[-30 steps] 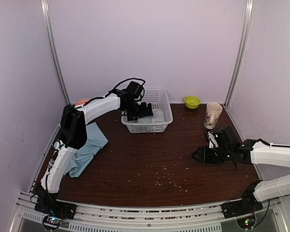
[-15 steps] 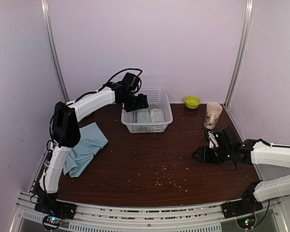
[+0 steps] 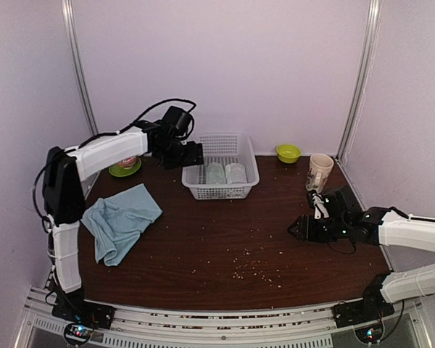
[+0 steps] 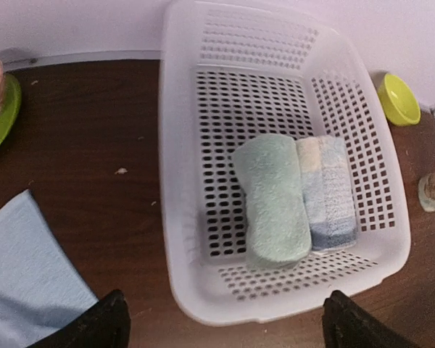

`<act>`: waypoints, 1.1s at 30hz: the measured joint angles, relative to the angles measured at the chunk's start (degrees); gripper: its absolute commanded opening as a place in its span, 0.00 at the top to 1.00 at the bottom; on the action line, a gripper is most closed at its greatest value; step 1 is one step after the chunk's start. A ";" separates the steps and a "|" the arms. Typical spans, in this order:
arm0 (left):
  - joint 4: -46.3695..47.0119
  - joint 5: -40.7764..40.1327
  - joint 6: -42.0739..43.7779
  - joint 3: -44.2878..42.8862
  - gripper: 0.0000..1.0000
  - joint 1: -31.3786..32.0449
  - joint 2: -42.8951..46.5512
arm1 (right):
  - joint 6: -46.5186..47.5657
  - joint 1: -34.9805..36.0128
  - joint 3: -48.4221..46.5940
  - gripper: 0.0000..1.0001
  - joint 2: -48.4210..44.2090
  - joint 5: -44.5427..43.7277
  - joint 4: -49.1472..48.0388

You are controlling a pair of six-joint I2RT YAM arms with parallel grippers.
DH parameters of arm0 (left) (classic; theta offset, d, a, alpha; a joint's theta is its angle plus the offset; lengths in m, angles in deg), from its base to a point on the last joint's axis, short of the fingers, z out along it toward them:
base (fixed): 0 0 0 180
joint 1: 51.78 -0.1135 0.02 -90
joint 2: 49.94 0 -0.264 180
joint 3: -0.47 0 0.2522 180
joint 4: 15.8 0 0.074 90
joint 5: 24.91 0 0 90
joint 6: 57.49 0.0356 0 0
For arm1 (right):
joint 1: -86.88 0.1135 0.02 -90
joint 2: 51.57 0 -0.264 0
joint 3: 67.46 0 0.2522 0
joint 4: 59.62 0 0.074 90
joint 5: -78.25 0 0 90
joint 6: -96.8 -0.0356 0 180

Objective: Roll the towels
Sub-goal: Move the towel to the corner of the board.

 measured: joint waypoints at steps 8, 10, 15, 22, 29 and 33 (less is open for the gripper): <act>1.05 -10.80 -6.54 35.60 0.02 -0.13 36.98 | -0.15 0.22 -0.24 0.44 0.00 0.44 -0.96; -0.37 -11.96 -9.49 43.71 0.03 -0.44 42.18 | -0.31 0.72 -0.24 0.44 0.02 0.44 -1.44; -3.34 -12.44 -19.34 64.98 0.14 -2.14 53.48 | -0.61 3.32 -0.28 0.44 0.26 0.15 -1.66; -4.31 -11.98 -30.01 78.38 0.18 -4.22 65.83 | -1.18 7.96 -2.08 0.44 0.46 -1.79 -0.79; 0.00 -10.58 -33.20 82.55 0.33 -6.21 63.08 | -2.43 10.88 -3.28 0.44 0.39 -3.82 -0.04; 4.04 -9.77 -32.65 82.58 0.75 -7.45 59.89 | -3.17 12.24 -3.43 0.44 -0.28 -5.22 0.74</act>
